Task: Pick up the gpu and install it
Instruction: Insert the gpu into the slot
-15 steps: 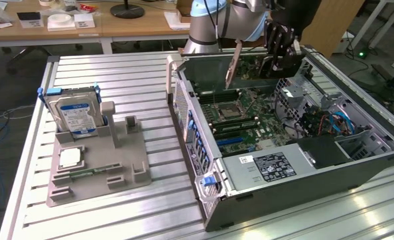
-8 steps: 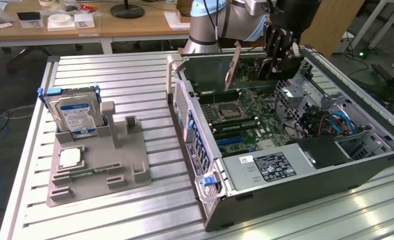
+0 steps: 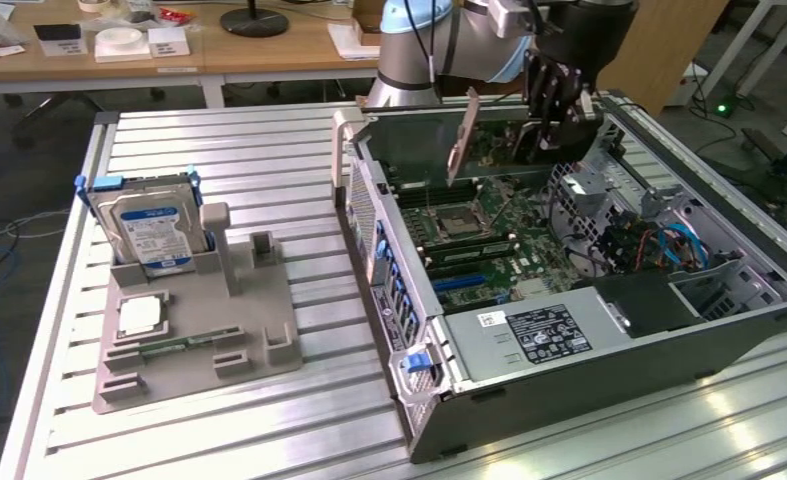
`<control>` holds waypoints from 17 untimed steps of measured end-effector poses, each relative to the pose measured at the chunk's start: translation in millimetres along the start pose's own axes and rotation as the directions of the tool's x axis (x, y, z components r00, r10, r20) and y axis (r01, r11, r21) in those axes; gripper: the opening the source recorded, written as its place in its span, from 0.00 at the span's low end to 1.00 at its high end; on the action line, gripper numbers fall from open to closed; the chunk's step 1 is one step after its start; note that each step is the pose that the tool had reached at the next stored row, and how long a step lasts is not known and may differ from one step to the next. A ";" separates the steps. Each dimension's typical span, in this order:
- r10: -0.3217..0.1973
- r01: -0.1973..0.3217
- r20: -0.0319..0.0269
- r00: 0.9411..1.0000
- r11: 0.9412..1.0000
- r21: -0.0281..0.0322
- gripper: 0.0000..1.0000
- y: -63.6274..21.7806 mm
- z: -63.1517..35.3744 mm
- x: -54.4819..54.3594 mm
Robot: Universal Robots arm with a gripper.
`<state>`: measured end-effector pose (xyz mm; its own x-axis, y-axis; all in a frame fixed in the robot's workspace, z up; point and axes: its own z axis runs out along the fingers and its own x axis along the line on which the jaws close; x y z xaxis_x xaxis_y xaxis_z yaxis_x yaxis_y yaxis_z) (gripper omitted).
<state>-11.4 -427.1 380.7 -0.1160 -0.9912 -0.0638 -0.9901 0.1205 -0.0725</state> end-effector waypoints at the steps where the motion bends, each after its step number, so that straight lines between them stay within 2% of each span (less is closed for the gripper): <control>1: -0.004 0.004 0.000 1.000 1.000 0.000 0.28 0.0 0.1 0.0; 5: -0.063 0.063 0.004 0.998 0.998 -0.004 0.28 0.1 1.4 0.1; 9: -0.067 0.067 0.004 0.998 0.998 -0.004 0.28 0.3 2.5 0.2; 14: -0.066 0.066 0.004 0.998 0.998 -0.008 0.28 0.7 4.5 3.1; 17: -0.067 0.067 0.003 0.998 0.998 -0.010 0.28 7.9 6.5 4.2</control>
<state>-19.2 -430.0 373.4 -0.0495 -0.9968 -0.0622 -0.9963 0.0536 -0.0668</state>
